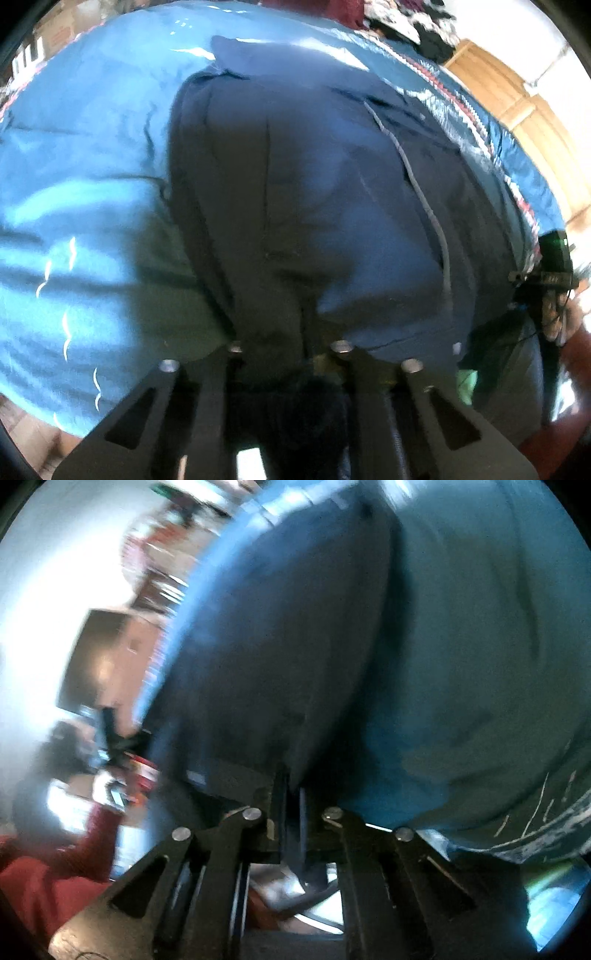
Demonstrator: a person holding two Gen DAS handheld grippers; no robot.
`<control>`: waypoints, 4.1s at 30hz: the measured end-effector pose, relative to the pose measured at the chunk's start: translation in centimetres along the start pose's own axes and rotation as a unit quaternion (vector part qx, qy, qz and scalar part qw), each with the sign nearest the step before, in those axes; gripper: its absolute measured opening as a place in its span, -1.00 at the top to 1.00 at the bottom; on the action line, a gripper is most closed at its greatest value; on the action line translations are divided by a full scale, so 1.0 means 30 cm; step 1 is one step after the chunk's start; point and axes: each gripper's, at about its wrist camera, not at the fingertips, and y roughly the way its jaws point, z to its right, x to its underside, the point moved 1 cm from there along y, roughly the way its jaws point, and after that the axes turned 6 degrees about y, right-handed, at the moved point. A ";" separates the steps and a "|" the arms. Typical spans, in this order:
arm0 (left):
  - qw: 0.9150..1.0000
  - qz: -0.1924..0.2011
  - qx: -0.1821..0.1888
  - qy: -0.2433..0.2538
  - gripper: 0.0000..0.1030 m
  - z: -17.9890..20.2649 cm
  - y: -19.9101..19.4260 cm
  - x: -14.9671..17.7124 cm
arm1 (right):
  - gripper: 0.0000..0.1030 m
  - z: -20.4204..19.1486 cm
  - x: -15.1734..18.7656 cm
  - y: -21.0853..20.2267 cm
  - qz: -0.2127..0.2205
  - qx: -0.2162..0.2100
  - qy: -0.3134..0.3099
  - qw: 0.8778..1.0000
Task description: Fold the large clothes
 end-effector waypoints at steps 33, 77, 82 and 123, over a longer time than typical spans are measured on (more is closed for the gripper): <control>0.989 0.103 0.010 -0.110 0.26 -0.335 0.370 -1.095 | -0.20 0.215 -1.204 0.261 0.048 0.099 0.020 0.994; 0.988 0.098 -0.065 -0.097 0.25 -0.399 0.338 -0.713 | -0.04 0.020 -0.821 0.356 0.118 0.291 -0.101 0.944; 0.975 0.107 -0.167 -0.096 0.19 -0.425 0.181 -0.611 | -0.07 0.018 -0.769 0.154 0.170 0.331 -0.068 0.926; 0.955 0.097 -0.269 0.080 -1.00 0.195 0.504 -0.384 | -1.00 -0.029 -0.295 0.403 0.209 0.335 -0.129 0.910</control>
